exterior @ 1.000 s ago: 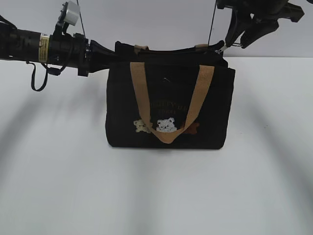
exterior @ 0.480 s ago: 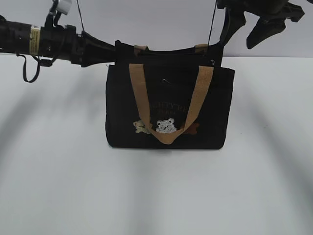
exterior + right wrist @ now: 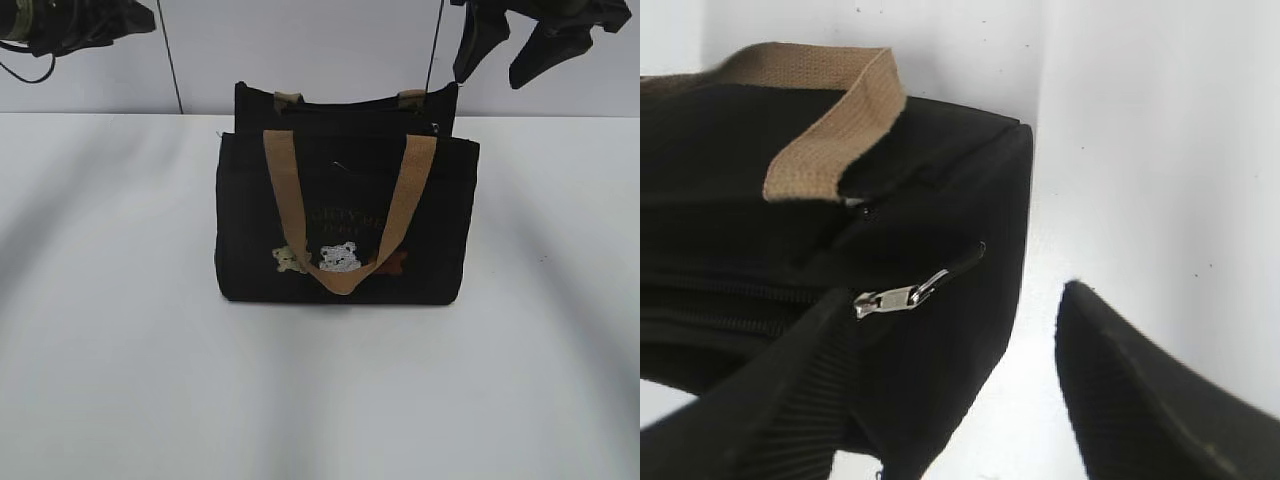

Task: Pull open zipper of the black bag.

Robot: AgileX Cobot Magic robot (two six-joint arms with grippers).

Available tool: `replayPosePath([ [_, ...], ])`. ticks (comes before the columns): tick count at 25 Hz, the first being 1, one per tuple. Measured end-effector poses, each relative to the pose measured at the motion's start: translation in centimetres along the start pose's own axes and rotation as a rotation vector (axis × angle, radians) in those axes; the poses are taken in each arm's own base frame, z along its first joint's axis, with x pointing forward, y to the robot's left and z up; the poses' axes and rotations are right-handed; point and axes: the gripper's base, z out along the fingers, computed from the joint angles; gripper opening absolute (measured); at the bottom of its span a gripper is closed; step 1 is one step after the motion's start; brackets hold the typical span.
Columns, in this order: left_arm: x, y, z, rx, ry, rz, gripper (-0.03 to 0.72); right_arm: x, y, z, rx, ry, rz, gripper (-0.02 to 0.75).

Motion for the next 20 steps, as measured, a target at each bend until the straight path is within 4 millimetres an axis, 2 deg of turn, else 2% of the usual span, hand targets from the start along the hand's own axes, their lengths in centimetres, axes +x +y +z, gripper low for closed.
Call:
replayPosePath([
  [5,-0.7,2.4,-0.4,-0.260,-0.100,-0.132,0.565,0.2,0.2,-1.4,-0.005,-0.031,-0.036,0.470],
  [9,-1.0,4.4,-1.2,-0.461,-0.160,-0.096,0.566,0.4,0.5,-2.8,-0.009,-0.061,-0.060,0.470],
  [12,-0.3,5.7,-1.8,-0.557,-0.157,-0.083,0.566,0.5,0.6,-3.5,-0.011,-0.075,-0.069,0.470],
  [16,2.5,6.0,-1.6,-0.525,-0.058,-0.093,0.566,0.6,0.7,-4.2,-0.012,-0.089,-0.094,0.470],
  [18,3.7,5.6,-1.3,-0.430,-0.003,-0.125,0.566,0.7,0.7,-4.2,-0.012,-0.091,-0.098,0.470],
  [20,4.1,5.0,-1.2,-0.335,0.029,-0.153,0.566,0.7,0.7,-4.2,-0.012,-0.090,-0.099,0.470],
])
